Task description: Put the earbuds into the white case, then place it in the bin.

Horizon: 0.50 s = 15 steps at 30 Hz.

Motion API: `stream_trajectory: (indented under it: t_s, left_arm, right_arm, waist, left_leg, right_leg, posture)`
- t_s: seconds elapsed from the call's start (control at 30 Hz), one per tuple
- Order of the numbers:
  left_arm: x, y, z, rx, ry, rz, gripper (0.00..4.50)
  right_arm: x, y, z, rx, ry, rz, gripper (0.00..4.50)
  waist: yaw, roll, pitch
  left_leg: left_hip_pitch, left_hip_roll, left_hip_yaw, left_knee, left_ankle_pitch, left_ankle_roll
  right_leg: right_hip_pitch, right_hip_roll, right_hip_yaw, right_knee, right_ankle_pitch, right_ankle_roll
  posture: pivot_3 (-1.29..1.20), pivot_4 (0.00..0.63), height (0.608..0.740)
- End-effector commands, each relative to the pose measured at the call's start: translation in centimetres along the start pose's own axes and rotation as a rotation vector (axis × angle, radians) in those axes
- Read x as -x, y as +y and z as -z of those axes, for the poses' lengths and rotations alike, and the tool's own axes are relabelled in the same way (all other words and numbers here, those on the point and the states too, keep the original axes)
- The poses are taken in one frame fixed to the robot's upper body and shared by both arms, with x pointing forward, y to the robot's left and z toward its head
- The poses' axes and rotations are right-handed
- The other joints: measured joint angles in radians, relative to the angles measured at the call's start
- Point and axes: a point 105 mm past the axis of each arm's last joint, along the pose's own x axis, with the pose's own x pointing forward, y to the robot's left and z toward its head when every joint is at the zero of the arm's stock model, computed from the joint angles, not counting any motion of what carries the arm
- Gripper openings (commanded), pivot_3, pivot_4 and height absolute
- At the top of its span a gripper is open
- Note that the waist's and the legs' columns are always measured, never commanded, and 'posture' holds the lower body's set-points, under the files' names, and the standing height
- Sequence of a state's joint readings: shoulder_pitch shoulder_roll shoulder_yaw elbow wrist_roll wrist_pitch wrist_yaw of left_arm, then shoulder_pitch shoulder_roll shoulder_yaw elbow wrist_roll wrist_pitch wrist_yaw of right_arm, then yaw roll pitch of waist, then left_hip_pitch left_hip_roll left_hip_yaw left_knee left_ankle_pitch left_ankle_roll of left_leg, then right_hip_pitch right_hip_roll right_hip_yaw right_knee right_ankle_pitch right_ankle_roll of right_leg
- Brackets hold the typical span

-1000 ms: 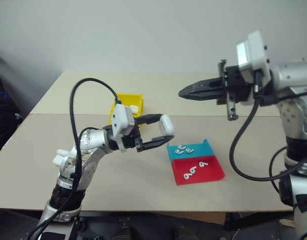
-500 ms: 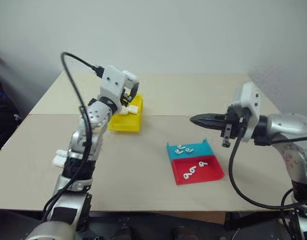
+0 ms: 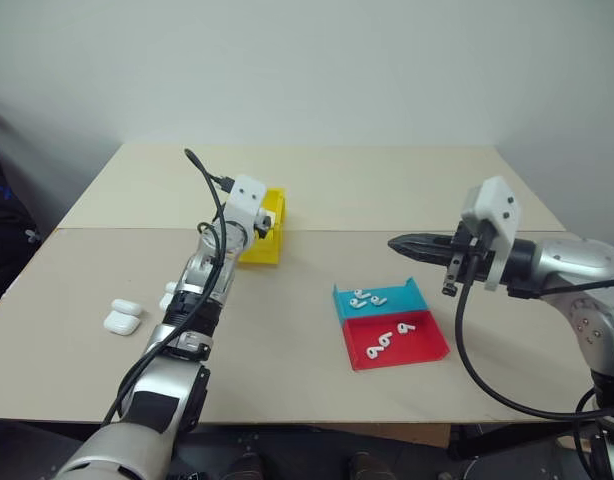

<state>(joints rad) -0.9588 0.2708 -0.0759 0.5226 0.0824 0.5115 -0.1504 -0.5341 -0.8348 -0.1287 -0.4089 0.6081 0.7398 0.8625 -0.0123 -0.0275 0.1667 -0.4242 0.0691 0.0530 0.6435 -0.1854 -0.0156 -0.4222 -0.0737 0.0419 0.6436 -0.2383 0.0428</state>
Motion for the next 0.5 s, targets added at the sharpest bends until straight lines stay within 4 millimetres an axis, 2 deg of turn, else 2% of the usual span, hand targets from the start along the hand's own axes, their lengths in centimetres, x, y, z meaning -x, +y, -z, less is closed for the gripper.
stream_trajectory:
  t_s: [0.03, 0.13, 0.27, 0.37, 0.5]
  left_arm:
    - [0.1, 0.1, -2.0, -0.017, -0.082, -0.010, 4.47]
    - [0.2, 0.2, -2.0, -0.035, -0.101, -0.035, 4.47]
    - [2.2, -0.2, -4.3, 0.003, -0.274, 0.060, 4.47]
    - [5.4, -0.7, -5.5, 0.068, -0.427, 0.227, 4.47]
    - [10.5, -0.8, -4.1, 0.016, -0.498, 0.441, 4.47]
  right_arm:
    - [0.1, 0.2, -0.5, 0.048, 0.011, 0.016, 0.00]
    - [0.1, 0.2, -0.3, 0.049, 0.018, 0.016, 0.00]
    - [0.2, 0.0, -0.2, 0.057, 0.026, 0.020, 0.00]
    - [0.5, -0.2, -0.1, 0.059, 0.033, 0.029, 0.00]
    - [1.6, -0.6, 0.5, 0.071, 0.058, 0.029, 0.00]
  waist:
    - [0.001, 0.000, 0.000]
    - [0.001, 0.000, 0.000]
    - [-0.001, 0.000, 0.000]
    - [-0.003, 0.000, 0.000]
    - [-0.005, 0.001, 0.000]
  left_leg:
    - [0.000, 0.000, 0.000, 0.000, 0.000, 0.000]
    - [0.000, 0.000, 0.000, 0.000, 0.000, 0.000]
    - [0.000, 0.000, 0.000, 0.000, 0.000, 0.000]
    - [0.000, 0.000, 0.000, -0.001, 0.000, 0.000]
    - [0.001, 0.000, 0.001, -0.001, 0.000, 0.000]
  right_leg:
    - [0.000, 0.000, 0.000, 0.000, 0.000, 0.000]
    - [0.000, 0.000, 0.000, 0.000, 0.000, 0.000]
    - [0.000, 0.000, 0.000, 0.000, 0.000, 0.000]
    - [0.000, 0.000, 0.000, 0.000, 0.000, 0.000]
    - [0.000, 0.000, 0.001, 0.000, 0.000, 0.000]
  posture:
    - [0.00, 0.150, 0.740]
    - [0.00, 0.150, 0.740]
    - [0.00, 0.150, 0.740]
    - [0.00, 0.150, 0.740]
    - [0.00, 0.150, 0.740]
